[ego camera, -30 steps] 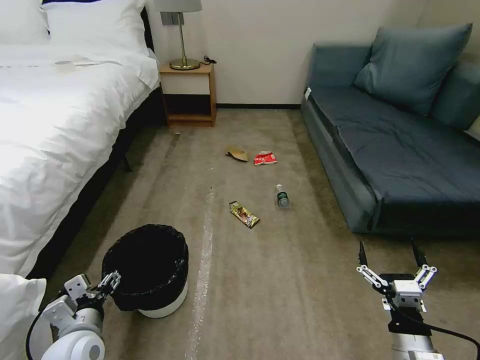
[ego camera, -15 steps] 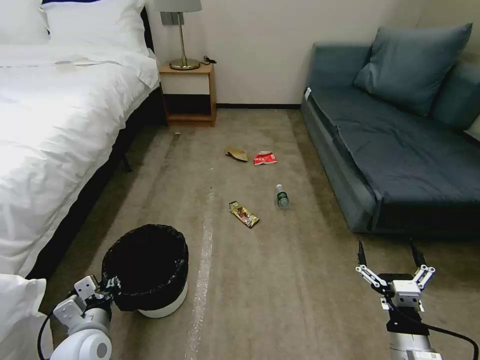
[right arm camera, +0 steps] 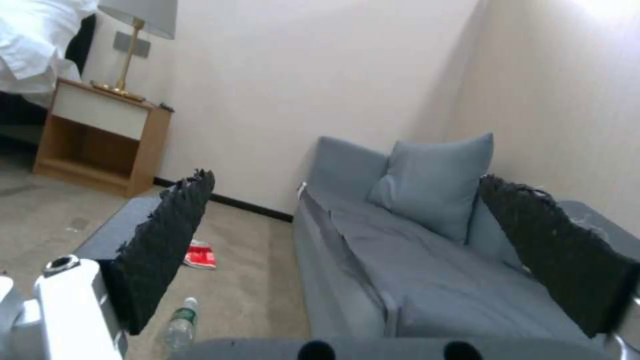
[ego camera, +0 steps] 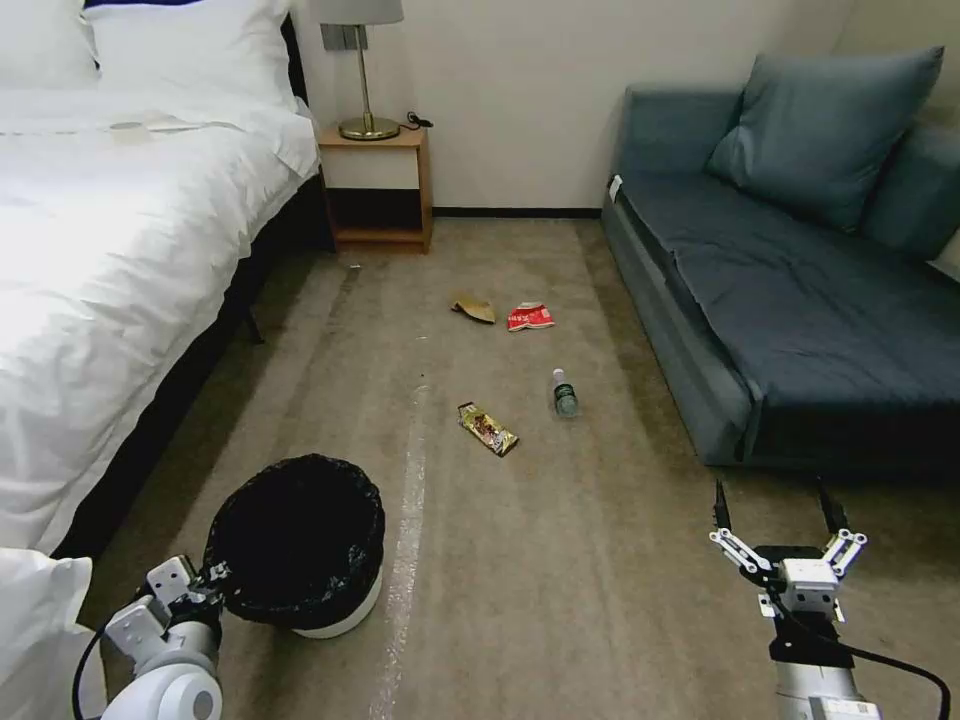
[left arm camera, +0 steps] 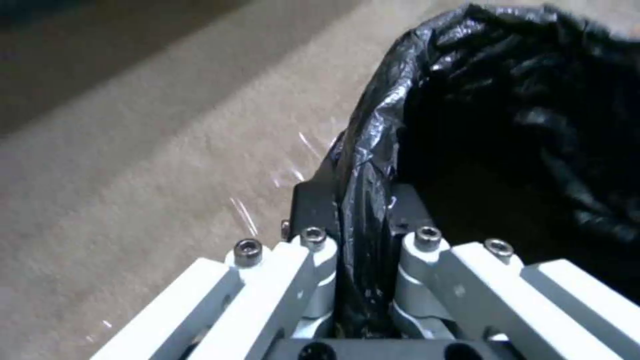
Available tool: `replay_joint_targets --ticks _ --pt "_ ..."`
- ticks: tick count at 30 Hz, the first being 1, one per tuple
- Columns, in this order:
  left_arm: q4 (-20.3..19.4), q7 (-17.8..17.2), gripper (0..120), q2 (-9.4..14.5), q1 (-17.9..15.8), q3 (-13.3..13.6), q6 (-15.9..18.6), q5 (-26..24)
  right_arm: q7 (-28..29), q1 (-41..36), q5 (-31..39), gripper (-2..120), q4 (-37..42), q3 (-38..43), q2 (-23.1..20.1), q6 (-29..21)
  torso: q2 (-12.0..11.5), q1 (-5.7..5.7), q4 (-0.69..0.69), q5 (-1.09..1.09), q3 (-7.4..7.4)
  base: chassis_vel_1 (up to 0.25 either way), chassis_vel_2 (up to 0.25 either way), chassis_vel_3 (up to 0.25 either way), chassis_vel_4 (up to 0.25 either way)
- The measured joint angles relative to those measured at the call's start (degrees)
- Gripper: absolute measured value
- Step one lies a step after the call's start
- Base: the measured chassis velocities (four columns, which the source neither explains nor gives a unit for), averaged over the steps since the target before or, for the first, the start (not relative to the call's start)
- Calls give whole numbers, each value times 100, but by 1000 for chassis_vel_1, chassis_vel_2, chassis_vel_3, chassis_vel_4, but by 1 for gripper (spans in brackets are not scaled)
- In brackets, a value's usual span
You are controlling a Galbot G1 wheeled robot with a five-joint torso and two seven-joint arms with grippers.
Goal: Pick up the trash bin, then pick up the garbage on the floor and place it into the trash bin.
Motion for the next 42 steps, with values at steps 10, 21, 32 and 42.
replay_joint_targets --ticks 10,21,32,42 --pt "-1026 419 6 40 540 -242 -530 983 366 130 56 100 -127 -154 41 -187 0 0 1 3 0 0 0 0 0" --pt "-1536 855 6 -4 786 -181 -898 1651 426 244 265 100 -252 -78 -44 -136 0 0 0 0 0 0 0 0 0" --pt "-1704 855 6 -7 836 -215 -948 1758 197 360 279 100 -330 -3 -73 235 0 0 0 1 0 0 0 0 0" --pt "-1680 857 6 -48 826 -201 -992 1776 4 357 343 100 -383 22 -90 367 0 0 0 1 0 0 0 0 0"
